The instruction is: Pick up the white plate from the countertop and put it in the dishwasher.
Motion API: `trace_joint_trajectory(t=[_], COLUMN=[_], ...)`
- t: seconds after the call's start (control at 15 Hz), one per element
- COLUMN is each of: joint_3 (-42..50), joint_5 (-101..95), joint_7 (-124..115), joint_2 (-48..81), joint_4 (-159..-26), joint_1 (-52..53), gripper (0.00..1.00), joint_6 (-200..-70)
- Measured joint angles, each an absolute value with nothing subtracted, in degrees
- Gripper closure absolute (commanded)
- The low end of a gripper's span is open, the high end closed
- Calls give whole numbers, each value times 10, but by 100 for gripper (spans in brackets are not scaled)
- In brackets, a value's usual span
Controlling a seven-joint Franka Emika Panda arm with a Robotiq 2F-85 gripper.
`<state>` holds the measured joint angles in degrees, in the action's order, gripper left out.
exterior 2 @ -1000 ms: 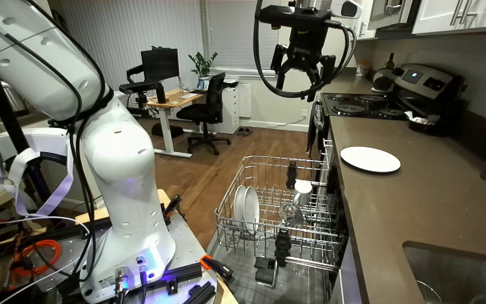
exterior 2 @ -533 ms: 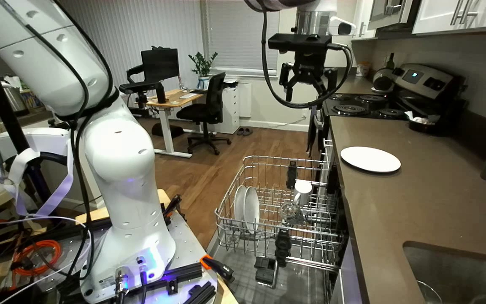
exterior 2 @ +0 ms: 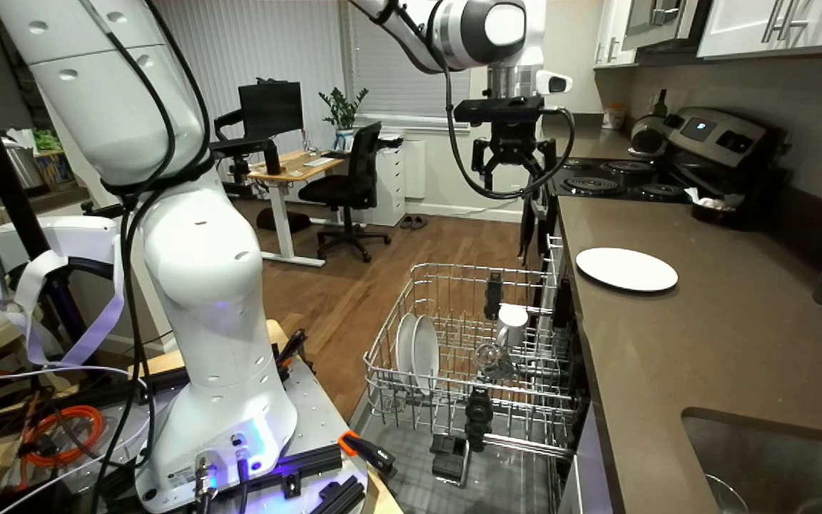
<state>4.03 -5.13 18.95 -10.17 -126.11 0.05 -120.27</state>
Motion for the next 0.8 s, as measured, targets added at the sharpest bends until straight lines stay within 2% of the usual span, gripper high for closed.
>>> trace_joint_trajectory(t=[0.4, 0.8], joint_3=[-15, -1], joint_5=[-183, -312], joint_7=[78, -5], joint_2=[-48, 120], joint_4=[-1250, -1111], joint_1=[6, 7], gripper=[0, 0], joint_6=[-1265, -1308])
